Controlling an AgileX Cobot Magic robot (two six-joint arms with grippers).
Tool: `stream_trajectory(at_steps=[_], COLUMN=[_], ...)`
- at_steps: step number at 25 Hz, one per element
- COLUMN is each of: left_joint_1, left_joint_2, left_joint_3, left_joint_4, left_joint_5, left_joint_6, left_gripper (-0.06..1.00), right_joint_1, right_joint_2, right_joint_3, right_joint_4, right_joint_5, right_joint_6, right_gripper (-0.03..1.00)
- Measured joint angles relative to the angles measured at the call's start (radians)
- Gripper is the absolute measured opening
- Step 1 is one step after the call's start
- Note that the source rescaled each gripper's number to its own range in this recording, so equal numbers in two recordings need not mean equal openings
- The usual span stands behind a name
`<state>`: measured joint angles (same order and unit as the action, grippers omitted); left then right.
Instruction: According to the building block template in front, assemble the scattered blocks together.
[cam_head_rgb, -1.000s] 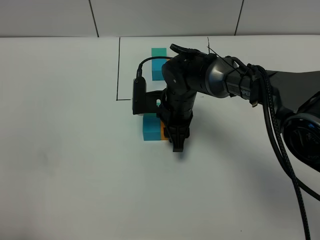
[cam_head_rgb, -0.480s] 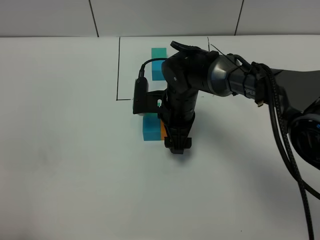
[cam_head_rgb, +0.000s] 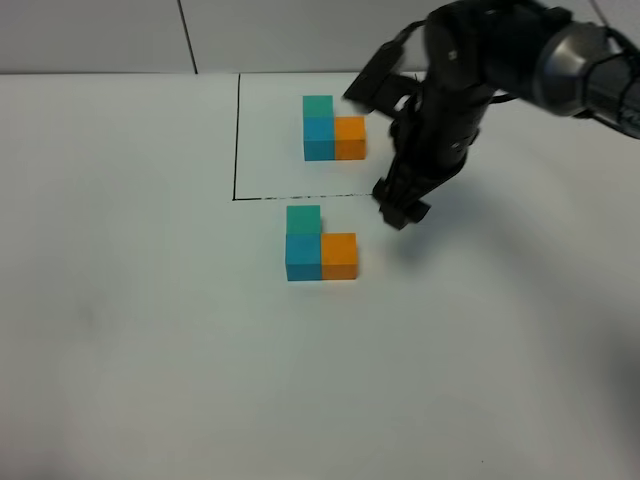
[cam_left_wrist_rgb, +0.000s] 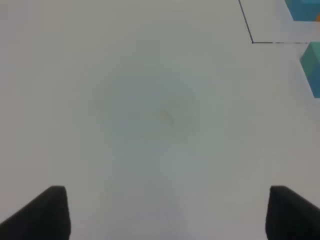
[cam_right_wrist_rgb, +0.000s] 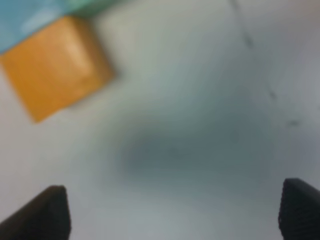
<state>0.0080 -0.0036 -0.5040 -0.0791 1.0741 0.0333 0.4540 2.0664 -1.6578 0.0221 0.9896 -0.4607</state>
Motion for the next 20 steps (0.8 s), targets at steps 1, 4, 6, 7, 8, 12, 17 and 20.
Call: stream_trajectory(at_steps=[1, 4, 6, 7, 8, 12, 17, 20], left_joint_1=[0.000, 0.000, 0.000, 0.000, 0.000, 0.000, 0.000, 0.000], left_joint_2=[0.000, 0.000, 0.000, 0.000, 0.000, 0.000, 0.000, 0.000], left_joint_3=[0.000, 0.000, 0.000, 0.000, 0.000, 0.000, 0.000, 0.000], left_joint_4=[0.000, 0.000, 0.000, 0.000, 0.000, 0.000, 0.000, 0.000], left_joint_5=[0.000, 0.000, 0.000, 0.000, 0.000, 0.000, 0.000, 0.000], left_joint_6=[0.000, 0.000, 0.000, 0.000, 0.000, 0.000, 0.000, 0.000], left_gripper=[0.67, 0.67, 0.67, 0.67, 0.67, 0.67, 0.67, 0.67], right_joint_1=[-0.056, -0.216, -0.312, -0.345, -0.378, -0.460, -0.470, -0.470], right_joint_2=[-0.001, -0.002, -0.009, -0.018, -0.032, -0.107, -0.171, -0.226], right_joint_3=[0.000, 0.000, 0.000, 0.000, 0.000, 0.000, 0.008, 0.086], right_joint_4=[0.020, 0.097, 0.136, 0.149, 0.159, 0.177, 0.158, 0.160], right_joint_5=[-0.013, -0.020, -0.013, -0.008, -0.007, 0.003, 0.076, 0.053], right_joint_6=[0.036, 0.081, 0.086, 0.087, 0.088, 0.126, 0.183, 0.201], right_gripper=[0.71, 0.71, 0.72, 0.73, 0.74, 0.80, 0.81, 0.81])
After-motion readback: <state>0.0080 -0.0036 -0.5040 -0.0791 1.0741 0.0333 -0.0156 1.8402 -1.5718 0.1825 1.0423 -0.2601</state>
